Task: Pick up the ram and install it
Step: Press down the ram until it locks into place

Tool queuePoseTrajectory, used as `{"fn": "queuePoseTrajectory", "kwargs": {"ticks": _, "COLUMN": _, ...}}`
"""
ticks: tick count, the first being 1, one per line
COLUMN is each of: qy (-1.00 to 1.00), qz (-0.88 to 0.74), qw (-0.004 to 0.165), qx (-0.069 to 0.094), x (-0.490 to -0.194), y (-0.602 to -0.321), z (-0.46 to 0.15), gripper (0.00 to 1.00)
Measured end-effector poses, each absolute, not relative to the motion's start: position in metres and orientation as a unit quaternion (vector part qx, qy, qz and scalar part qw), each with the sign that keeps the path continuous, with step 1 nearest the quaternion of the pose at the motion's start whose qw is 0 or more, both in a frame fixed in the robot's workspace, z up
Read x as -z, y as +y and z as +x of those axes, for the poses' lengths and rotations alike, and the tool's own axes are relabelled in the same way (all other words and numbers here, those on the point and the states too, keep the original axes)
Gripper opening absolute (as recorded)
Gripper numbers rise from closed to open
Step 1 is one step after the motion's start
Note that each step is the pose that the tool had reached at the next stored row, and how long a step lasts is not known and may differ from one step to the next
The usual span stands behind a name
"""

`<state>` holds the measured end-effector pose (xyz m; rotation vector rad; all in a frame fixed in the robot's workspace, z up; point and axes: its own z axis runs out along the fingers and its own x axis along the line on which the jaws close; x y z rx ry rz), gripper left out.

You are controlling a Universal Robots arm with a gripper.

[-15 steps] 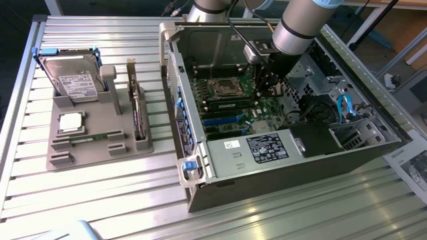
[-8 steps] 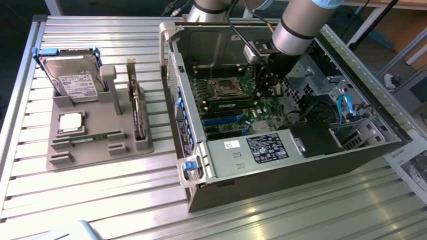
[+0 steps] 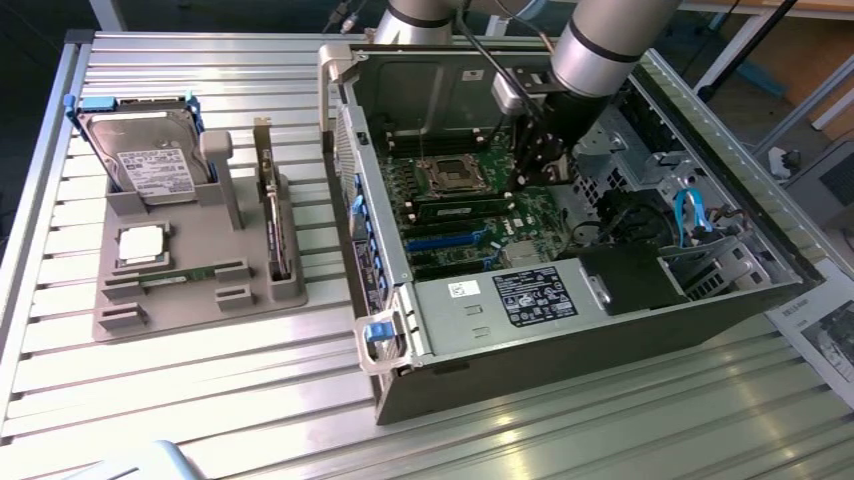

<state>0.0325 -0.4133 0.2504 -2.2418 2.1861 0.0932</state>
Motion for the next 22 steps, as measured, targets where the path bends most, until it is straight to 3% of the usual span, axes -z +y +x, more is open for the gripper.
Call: {"fn": "queuePoseTrajectory", "kwargs": {"ticks": 22, "qy": 0.698, "qz": -0.716, "qw": 0.004, "qx": -0.03, "x": -0.254, "y": -0.411, "z": 0.017, "gripper": 0.1}}
